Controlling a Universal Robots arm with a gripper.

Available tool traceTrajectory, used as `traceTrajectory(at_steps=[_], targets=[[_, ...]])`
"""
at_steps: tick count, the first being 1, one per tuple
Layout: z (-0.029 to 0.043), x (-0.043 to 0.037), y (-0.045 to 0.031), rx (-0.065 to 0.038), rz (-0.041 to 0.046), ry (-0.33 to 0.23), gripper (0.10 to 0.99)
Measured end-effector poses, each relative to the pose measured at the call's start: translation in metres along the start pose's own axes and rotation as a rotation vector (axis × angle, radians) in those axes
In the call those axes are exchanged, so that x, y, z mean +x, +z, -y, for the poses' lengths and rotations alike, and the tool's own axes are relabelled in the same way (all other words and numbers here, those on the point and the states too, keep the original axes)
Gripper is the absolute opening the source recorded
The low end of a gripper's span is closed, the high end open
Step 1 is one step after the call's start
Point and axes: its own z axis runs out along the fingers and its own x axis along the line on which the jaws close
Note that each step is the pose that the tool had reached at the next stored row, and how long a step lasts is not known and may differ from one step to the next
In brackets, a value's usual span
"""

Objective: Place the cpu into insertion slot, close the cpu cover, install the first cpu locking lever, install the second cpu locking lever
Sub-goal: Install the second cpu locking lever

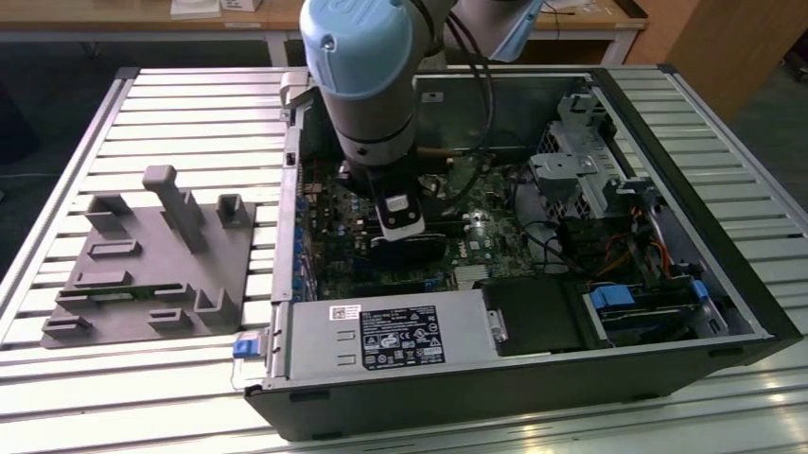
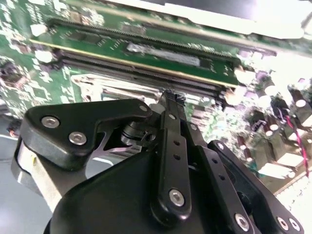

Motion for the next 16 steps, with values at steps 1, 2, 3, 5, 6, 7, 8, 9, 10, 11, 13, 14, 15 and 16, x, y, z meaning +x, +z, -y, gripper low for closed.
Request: traceTrajectory(at_steps=[1, 2, 3, 5, 6, 7, 8, 9, 10, 11, 13, 14, 15, 16], targets=[[-0.001, -0.0025, 0.0004, 0.006, 0.0025, 0.0, 0.106], [-0.002, -0.0052, 0.0009, 0.011, 0.0045, 0.0, 0.106], [-0.0031, -0.008, 0.0013, 0.015, 0.0062, 0.0, 0.106], [-0.0052, -0.0133, 0.0022, 0.022, 0.0087, -0.001, 0.106], [-0.0064, -0.0155, 0.0026, 0.025, 0.0097, -0.001, 0.106], [-0.0077, -0.017, 0.0031, 0.029, 0.0112, -0.002, 0.106], [-0.0091, -0.0178, 0.0035, 0.034, 0.0131, -0.003, 0.106], [-0.0109, -0.018, 0.0041, 0.04, 0.015, -0.003, 0.106], [-0.013, -0.018, 0.0048, 0.045, 0.0171, -0.004, 0.106], [-0.0151, -0.0179, 0.0054, 0.05, 0.019, -0.005, 0.106], [-0.0195, -0.0174, 0.0067, 0.062, 0.0232, -0.007, 0.106], [-0.0218, -0.0171, 0.0075, 0.067, 0.0251, -0.008, 0.106], [-0.0241, -0.0168, 0.0082, 0.071, 0.0267, -0.008, 0.106], [-0.0265, -0.0164, 0.0089, 0.075, 0.028, -0.009, 0.106]])
